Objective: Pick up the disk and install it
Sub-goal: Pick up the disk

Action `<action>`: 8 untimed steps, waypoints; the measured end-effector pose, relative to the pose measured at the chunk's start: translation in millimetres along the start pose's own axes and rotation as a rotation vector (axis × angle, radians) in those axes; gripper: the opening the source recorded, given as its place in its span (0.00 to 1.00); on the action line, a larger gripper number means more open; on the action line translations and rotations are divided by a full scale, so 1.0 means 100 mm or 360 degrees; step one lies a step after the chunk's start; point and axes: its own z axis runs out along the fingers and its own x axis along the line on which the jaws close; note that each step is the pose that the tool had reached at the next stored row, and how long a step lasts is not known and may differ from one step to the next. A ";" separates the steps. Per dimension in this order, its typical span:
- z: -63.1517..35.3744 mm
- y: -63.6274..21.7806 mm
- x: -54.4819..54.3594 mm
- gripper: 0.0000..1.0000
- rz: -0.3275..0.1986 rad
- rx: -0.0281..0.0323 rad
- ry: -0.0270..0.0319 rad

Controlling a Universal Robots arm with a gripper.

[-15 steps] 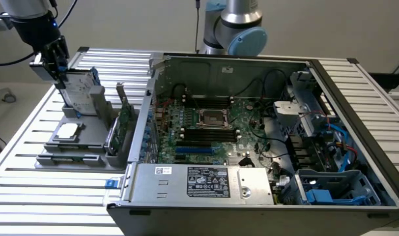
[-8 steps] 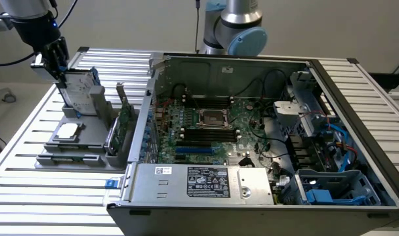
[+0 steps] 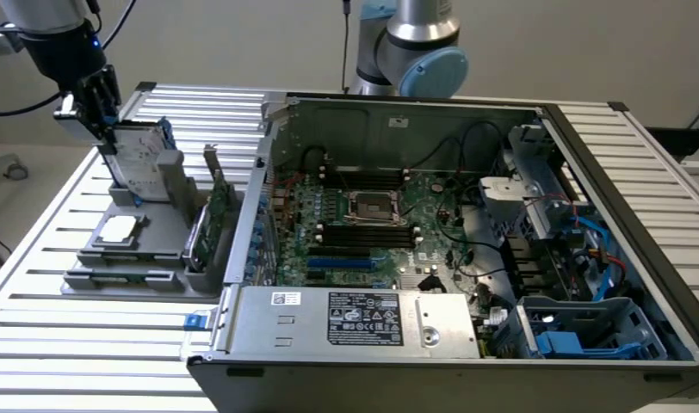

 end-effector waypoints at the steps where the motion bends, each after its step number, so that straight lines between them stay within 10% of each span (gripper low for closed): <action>1: 0.000 0.000 0.00 0.45 0.0000 0.00000 -0.00002; 8: 0.000 0.002 0.02 0.45 0.0006 -0.00002 -0.00011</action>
